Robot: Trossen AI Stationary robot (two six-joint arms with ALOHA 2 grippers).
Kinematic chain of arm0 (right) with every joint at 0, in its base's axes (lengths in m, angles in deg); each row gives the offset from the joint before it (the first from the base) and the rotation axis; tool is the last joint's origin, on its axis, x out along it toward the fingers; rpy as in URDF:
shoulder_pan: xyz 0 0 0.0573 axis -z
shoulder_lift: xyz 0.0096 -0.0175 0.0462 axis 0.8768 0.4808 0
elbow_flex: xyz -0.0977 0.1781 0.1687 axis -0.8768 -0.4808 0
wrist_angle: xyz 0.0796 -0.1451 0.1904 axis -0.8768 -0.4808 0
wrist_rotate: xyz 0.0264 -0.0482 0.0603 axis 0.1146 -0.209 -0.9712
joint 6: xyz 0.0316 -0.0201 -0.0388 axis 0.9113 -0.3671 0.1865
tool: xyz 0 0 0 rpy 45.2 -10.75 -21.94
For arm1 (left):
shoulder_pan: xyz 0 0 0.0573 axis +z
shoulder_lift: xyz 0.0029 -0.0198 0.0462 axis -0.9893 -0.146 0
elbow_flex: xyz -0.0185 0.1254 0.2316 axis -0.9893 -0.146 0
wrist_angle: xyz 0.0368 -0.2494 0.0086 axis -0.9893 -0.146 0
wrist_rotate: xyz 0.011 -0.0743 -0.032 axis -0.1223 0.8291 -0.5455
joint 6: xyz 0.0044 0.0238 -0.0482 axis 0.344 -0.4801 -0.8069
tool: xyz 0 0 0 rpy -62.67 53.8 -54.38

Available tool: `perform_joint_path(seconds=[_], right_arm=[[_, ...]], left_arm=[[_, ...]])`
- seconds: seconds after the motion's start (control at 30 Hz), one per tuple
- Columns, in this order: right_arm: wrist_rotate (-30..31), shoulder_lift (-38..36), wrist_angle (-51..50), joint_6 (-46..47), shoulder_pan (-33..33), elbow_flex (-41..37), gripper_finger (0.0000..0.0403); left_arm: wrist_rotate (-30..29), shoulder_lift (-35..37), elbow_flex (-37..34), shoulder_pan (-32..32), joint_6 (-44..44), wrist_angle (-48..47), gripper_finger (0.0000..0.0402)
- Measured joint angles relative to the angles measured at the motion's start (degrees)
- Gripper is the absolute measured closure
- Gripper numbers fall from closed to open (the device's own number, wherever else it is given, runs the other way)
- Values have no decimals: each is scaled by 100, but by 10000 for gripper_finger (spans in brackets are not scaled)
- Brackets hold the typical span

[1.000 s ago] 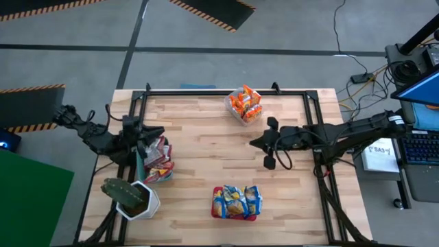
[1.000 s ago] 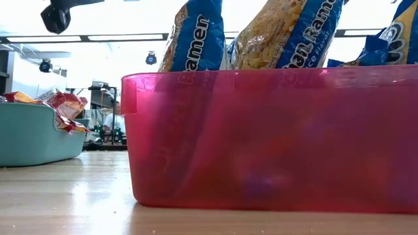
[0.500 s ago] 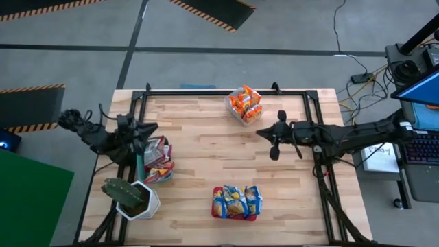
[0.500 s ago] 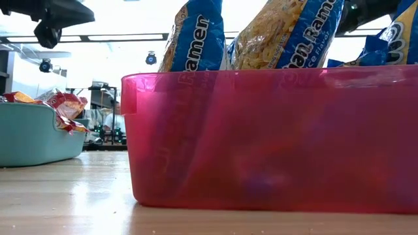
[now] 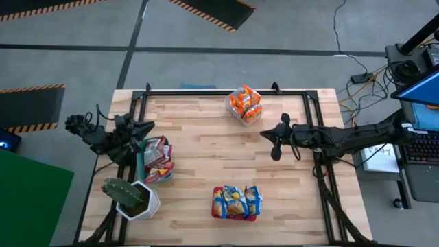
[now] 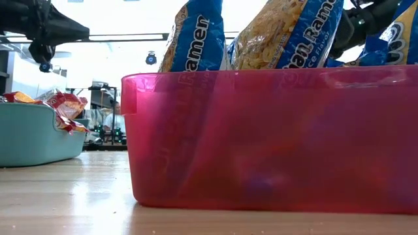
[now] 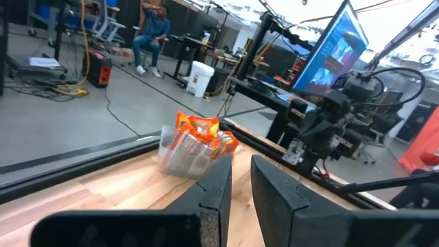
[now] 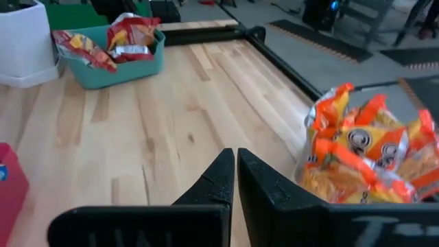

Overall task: Sort Maruchan noodles
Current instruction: Return to Home Position

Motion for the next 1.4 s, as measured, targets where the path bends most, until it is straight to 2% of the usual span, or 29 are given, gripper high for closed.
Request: perform_joint_path(seconds=[0.13, 0.27, 0.6, 1.17, 1.4], right_arm=[[31, -158, -294, 363, 5, -11, 394], [415, -438, -294, 318, 13, -60, 394], [419, -1852, -240, -154, 11, -471, 394], [434, -4381, 1401, -546, 11, -2551, 394], [417, -4281, 1470, -595, 11, -2632, 394]], left_arm=[[-27, 4, -78, 0, -51, -76, 362], [-27, 4, -128, 0, -106, -167, 362], [-28, 7, -111, 0, -84, -327, 362], [-29, 7, -113, 0, -1, -334, 362], [-28, 4, -109, 0, -379, -314, 362]])
